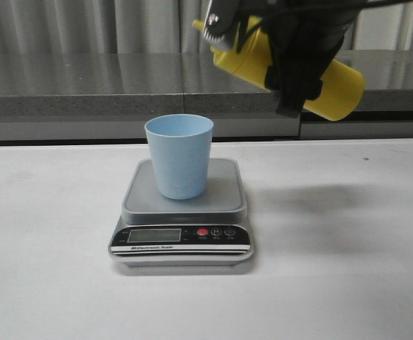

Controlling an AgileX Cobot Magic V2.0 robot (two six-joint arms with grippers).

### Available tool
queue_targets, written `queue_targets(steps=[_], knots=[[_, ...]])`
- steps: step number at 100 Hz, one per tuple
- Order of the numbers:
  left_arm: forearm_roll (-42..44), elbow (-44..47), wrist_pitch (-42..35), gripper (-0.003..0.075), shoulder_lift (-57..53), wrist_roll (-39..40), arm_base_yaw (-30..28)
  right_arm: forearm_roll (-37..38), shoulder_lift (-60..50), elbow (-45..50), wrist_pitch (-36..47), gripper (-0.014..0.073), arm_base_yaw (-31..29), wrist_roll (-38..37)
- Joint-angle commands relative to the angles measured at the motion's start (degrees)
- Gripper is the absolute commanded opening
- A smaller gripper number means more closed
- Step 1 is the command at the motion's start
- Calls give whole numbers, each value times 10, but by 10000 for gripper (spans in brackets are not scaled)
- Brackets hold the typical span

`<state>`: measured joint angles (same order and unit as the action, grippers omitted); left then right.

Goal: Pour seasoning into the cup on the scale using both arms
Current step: 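Set the bottle upright back on the table beside the scale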

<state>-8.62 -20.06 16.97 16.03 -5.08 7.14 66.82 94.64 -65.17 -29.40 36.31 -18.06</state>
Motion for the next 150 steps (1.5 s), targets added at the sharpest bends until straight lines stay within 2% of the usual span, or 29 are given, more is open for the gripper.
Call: queue_targets(steps=[1, 15, 47, 61, 75, 95, 115, 150], knots=[[-1, -16, -47, -18, 4, 0, -3, -43, -49, -16, 41, 236, -35, -46], [-1, -16, -47, -18, 4, 0, -3, -106, -73, 3, 116, 236, -81, -83], [-1, -16, -47, -18, 4, 0, -3, -242, -87, 142, 473, 236, -191, -93], [-1, -16, -47, -18, 4, 0, -3, -258, -82, 212, 632, 236, -233, -93], [-1, -16, -47, -18, 4, 0, -3, -258, -59, 256, 731, 236, -269, -93], [-1, -16, -47, -18, 4, 0, -3, -256, -5, 263, 782, 236, -281, -76], [-1, -16, -47, -18, 4, 0, -3, -256, 37, 263, 786, 236, -281, -35], [-1, -16, -47, -18, 4, 0, -3, -256, 60, 263, 788, 236, -281, -33]])
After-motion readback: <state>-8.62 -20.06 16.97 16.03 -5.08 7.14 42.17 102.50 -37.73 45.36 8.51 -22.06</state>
